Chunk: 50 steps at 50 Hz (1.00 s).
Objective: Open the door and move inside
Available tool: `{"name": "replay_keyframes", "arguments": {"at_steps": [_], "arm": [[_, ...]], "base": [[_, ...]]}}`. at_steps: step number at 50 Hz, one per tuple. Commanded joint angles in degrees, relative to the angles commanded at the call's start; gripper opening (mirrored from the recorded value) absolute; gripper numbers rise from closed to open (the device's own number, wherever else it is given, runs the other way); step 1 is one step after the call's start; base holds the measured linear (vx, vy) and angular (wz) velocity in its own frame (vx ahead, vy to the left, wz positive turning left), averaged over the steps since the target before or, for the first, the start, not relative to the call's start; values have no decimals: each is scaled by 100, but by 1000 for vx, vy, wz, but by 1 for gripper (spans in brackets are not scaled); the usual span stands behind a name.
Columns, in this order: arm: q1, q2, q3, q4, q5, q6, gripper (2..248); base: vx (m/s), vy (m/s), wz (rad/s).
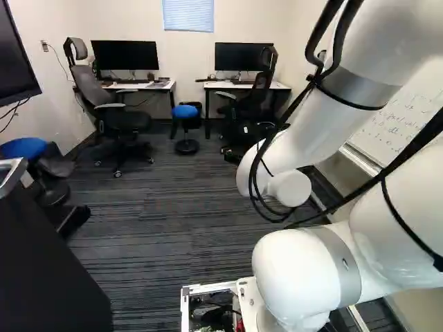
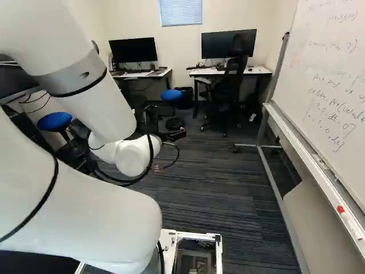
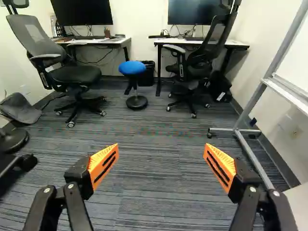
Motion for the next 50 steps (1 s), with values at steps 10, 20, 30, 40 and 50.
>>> {"name": "replay_keyframes", "arguments": {"at_steps": [10,20,30,40,50], "arm": [[0,0,0,0,0,0,247],[0,0,0,0,0,0,247],[0,0,0,0,0,0,247],[0,0,0,0,0,0,247],[0,0,0,0,0,0,247]], "base": [[189,2,-12],[186,1,-11],[183,4,-4],[186,3,-2],[180,2,-1]]}}
